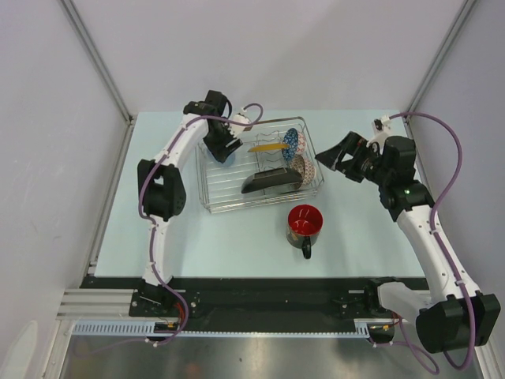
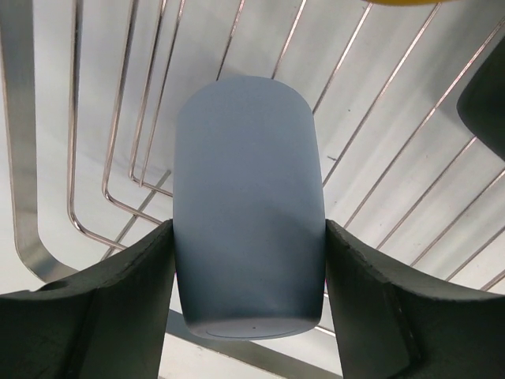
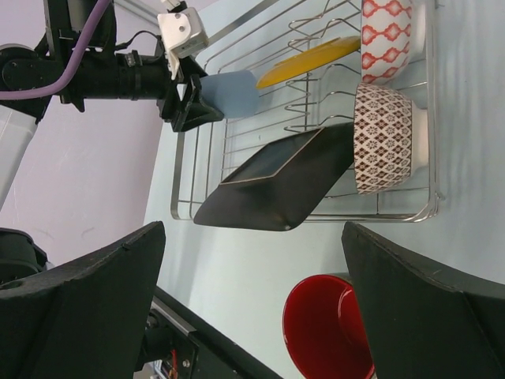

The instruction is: Load the mixed dishes into the dish rack

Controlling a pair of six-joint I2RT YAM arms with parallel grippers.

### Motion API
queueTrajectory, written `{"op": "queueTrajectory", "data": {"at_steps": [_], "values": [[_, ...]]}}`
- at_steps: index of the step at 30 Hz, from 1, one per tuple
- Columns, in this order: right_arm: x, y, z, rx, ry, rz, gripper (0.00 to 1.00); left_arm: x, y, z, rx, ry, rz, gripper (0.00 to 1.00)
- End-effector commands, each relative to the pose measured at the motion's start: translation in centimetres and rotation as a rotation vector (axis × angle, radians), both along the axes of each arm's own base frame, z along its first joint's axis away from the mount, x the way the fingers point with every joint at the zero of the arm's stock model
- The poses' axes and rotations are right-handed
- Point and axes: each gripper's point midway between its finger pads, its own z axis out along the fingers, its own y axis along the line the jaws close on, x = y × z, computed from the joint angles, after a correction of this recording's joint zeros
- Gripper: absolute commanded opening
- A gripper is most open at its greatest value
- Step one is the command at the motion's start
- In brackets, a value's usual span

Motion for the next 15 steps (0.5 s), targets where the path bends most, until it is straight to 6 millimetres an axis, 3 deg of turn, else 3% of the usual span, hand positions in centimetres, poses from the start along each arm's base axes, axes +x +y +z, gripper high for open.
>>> {"op": "queueTrajectory", "data": {"at_steps": [1,7,15], "values": [[0.0,0.5,0.7,0.007,-0.034,0.003,1.0,-1.5,-0.4,0.4,0.004,0.054,-0.108,0.0],[0.1,1.4,0.0,-0.001,-0.023,0.02,1.0,-1.5,0.5,2.6,0.07,-0.003,-0.186,0.0],[-0.5,2.1,0.3,-0.003,-0.032,0.032,1.0,-1.3,0.7,1.1,0.123,0.016,-0.207,0.01]]}}
